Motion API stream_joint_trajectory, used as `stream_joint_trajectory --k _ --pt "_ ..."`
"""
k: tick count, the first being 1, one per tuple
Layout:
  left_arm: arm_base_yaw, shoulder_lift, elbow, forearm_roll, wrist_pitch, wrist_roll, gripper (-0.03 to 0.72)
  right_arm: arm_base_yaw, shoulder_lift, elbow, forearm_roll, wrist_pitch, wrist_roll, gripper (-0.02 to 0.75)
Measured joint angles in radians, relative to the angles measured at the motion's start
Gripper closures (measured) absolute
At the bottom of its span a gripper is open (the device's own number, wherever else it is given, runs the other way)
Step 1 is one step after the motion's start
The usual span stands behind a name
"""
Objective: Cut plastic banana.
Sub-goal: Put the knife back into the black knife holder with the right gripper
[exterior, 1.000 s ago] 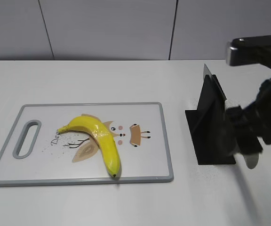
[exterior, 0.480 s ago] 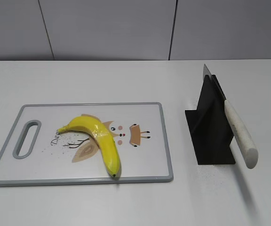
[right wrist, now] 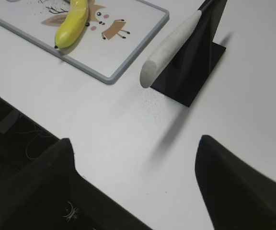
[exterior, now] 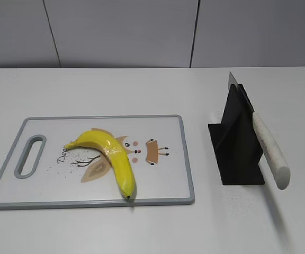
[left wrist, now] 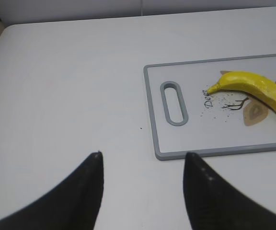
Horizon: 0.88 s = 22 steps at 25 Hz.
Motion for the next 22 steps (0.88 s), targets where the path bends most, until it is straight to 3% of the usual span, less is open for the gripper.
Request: stream_joint_trajectory --k 8,12,22 --pt "0.000 0.000 0.000 0.000 0.000 0.000 0.172 -0.002 -0.067 0.000 0.004 0.002 -0.001 0.146" --pt "0.000 0.000 0.000 0.000 0.000 0.000 0.173 -0.043 -0.128 0.000 0.005 0.003 -0.002 0.146" --pt "0.001 0.000 0.007 -0.004 0.000 0.000 0.172 -0.335 -0.139 0.001 0.003 0.005 -0.002 0.146"
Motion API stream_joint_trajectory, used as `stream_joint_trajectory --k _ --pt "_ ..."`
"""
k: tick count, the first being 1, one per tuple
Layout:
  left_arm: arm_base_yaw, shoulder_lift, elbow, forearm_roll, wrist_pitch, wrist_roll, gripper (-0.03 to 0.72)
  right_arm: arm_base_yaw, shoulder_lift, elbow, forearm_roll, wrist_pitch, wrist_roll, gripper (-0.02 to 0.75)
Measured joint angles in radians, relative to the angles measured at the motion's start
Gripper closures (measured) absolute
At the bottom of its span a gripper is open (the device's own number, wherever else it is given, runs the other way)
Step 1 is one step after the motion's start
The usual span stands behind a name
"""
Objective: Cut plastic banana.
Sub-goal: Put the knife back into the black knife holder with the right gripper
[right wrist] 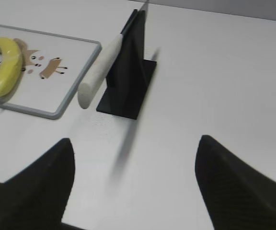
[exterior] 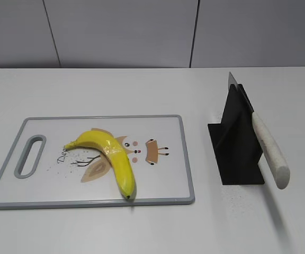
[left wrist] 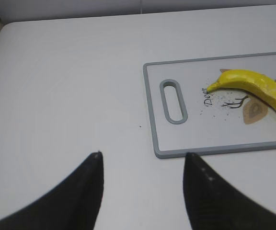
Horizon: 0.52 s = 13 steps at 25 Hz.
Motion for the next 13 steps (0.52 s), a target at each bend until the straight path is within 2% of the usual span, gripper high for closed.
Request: stream_joint_trajectory --k 7,13 --pt "0.000 0.000 0.000 0.000 0.000 0.000 0.174 -0.189 0.000 0.000 -0.001 0.000 -0.001 0.146" --pt "0.000 0.000 0.000 0.000 0.000 0.000 0.191 -0.222 0.000 0.000 -0.001 0.000 -0.001 0.146"
